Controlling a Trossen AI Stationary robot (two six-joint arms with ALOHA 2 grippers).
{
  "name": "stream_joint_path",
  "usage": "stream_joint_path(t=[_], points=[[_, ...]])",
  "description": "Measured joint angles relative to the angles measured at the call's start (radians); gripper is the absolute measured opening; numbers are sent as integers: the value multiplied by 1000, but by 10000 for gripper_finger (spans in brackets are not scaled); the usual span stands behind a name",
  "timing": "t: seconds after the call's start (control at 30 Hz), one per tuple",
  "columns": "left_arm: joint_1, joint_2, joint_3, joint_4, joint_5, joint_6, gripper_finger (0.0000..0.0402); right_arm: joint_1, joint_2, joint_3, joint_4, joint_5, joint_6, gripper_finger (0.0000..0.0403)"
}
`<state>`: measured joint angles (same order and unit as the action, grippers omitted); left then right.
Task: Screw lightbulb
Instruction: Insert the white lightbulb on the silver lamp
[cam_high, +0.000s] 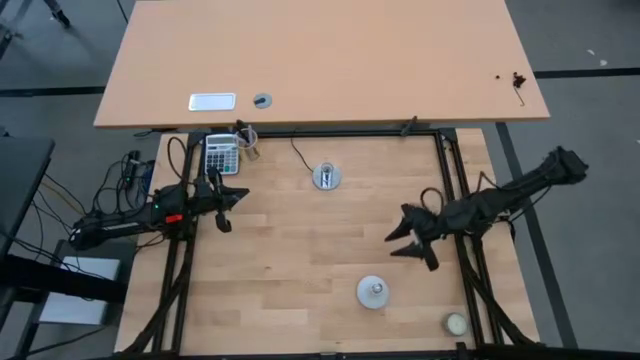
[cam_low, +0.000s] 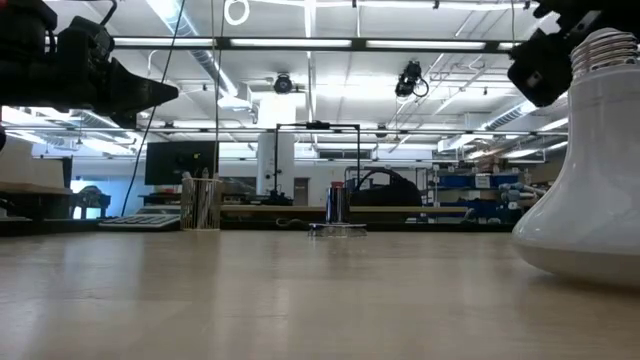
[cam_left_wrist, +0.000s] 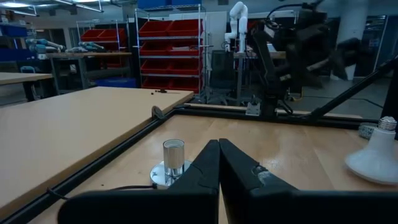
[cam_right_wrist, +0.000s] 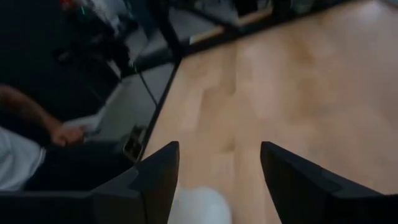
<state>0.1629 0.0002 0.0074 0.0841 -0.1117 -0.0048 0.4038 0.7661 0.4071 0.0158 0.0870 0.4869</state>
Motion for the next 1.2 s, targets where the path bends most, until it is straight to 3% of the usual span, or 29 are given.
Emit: stream_joint_path(t=[0.33,0.5,0.83,1.2], points=[[0,0,0,0,0,0,8,250,297,162,1,157,135,265],[0,0,0,0,0,0,8,306,459,302,-145,280,150,271],[0,0,0,0,0,0,8,354,720,585,-547,286,225,279],[0,0,0,0,0,0,8,348,872,594,-523,277,246,286]])
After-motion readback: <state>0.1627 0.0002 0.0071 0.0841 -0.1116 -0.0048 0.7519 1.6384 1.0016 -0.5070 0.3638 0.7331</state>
